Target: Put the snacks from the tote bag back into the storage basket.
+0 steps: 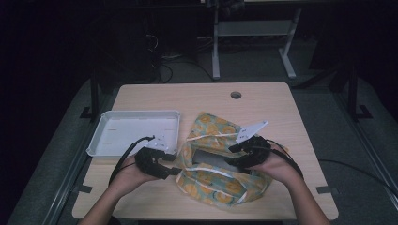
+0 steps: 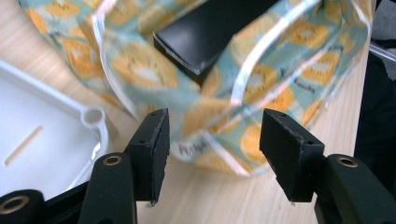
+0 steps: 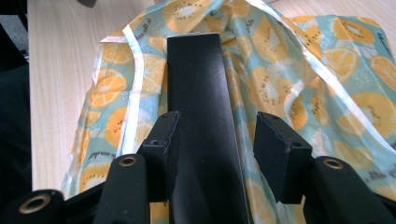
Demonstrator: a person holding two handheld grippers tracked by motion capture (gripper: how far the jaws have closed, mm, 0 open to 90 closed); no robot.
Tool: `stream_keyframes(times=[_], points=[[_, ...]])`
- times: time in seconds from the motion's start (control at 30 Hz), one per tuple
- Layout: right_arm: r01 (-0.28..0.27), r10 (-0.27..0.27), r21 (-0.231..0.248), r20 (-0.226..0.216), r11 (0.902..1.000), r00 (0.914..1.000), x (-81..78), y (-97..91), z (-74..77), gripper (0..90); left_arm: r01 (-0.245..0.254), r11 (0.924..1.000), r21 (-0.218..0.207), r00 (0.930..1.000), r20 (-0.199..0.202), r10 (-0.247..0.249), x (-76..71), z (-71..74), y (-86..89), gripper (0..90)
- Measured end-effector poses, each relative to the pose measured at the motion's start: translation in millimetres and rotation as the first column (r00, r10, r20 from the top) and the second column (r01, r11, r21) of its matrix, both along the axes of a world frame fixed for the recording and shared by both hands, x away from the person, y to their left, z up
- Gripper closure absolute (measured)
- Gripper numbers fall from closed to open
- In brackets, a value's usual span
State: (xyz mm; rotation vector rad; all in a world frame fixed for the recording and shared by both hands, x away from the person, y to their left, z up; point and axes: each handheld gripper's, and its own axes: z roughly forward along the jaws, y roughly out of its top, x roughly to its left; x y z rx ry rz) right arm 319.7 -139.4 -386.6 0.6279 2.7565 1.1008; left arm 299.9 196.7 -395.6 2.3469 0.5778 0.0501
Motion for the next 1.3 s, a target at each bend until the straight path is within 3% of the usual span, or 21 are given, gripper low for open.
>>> stream_keyframes(times=[0.27, 0.5, 0.67, 1.03, 1.3], points=[[-0.011, 0.011, -0.017, 0.003, 0.9998, 0.9999, -3.7, 2.7, -10.3, 48.2, -0.007, 0.9999, 0.01, 1.0, 0.004, 0.007, 5.2, -8.2, 0.4, 42.4], [-0.014, 0.013, -0.04, -0.017, 0.9991, 0.9998, -5.4, 3.7, -14.0, 40.7, 0.002, 0.9998, 0.021, 1.0, -0.004, -0.002, 6.1, -12.2, -0.3, 42.4], [-0.042, 0.042, -0.092, -0.005, 0.9949, 0.9991, -7.6, 9.8, -19.0, 39.4, -0.003, 0.9996, 0.028, 1.0, -0.009, 0.003, 7.2, -13.4, 1.1, 42.4], [-0.036, 0.038, -0.097, 0.019, 0.9946, 0.9991, -7.7, 9.5, -23.2, 37.7, 0.003, 0.9987, 0.051, 0.9999, -0.017, -0.002, 8.5, -15.9, 1.6, 42.3], [-0.051, 0.055, -0.15, 0.02, 0.9874, 0.9983, -8.1, 12.8, -29.8, 36.0, -0.002, 0.9989, 0.046, 0.9998, -0.017, 0.003, 8.3, -15.7, 1.9, 42.3]])
